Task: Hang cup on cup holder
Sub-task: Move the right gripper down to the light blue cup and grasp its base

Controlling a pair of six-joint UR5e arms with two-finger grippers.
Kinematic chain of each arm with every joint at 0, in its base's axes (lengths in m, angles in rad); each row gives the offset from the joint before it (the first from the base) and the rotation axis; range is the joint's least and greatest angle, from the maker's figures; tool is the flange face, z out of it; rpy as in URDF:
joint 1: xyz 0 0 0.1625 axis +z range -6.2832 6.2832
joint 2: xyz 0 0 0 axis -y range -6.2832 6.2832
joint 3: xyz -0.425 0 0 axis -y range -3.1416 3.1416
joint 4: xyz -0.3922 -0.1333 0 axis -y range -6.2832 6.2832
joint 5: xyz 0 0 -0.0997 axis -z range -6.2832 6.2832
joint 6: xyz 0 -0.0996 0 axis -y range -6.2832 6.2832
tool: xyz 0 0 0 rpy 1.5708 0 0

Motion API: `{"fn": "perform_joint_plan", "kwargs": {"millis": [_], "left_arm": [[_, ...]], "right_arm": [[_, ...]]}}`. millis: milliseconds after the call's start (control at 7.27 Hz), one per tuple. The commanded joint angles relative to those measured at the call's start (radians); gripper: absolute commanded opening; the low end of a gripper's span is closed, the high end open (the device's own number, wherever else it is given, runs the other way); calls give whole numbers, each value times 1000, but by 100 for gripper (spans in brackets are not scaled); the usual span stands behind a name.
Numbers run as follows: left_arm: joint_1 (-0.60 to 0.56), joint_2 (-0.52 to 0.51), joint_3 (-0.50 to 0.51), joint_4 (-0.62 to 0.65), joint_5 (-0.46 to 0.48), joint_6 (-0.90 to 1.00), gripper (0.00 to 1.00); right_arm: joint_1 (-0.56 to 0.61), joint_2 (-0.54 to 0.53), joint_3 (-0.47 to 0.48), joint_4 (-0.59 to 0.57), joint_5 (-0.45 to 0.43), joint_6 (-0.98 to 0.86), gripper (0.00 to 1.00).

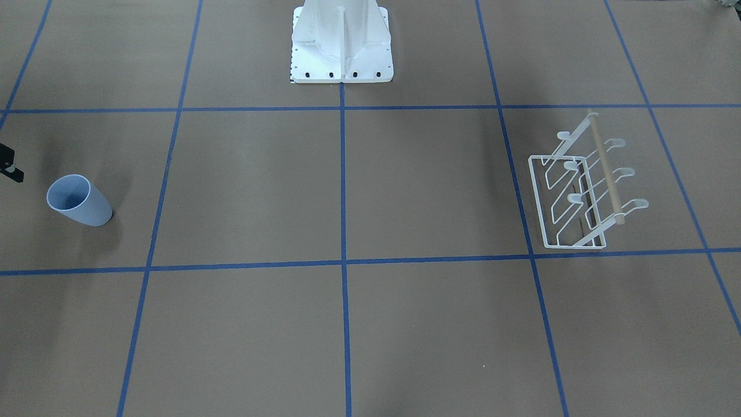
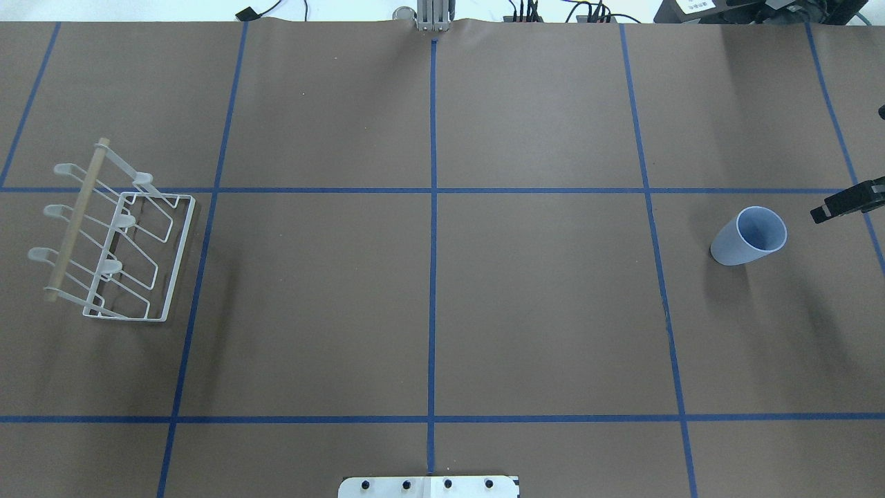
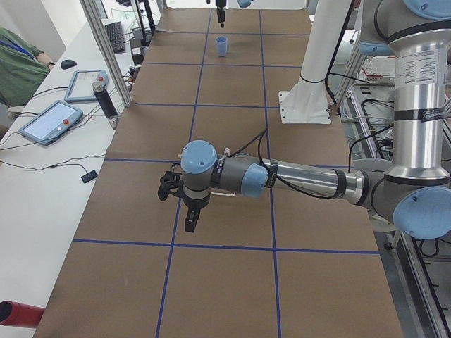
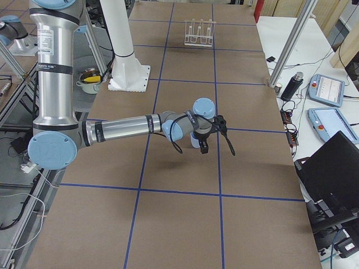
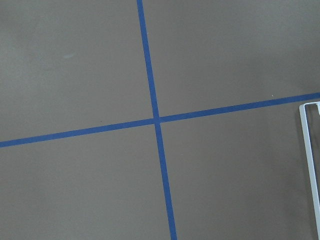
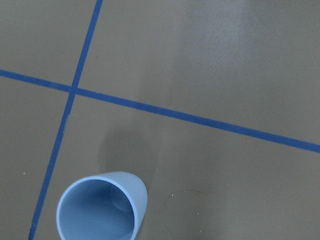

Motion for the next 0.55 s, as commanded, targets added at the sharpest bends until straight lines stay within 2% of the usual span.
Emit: {"fn": "perform_joint_plan", "kwargs": {"millis": [0, 275, 412], "left_arm": [[0, 0, 6, -1, -7, -3, 99], [0, 2, 6, -1, -9, -3, 99], [0, 2, 6, -1, -9, -1, 99]], "right_arm": [[-25, 22, -21, 5, 18, 42, 100], [-67, 77, -29, 6, 18, 179, 100], [-87, 77, -50, 9, 11, 182, 100]]}}
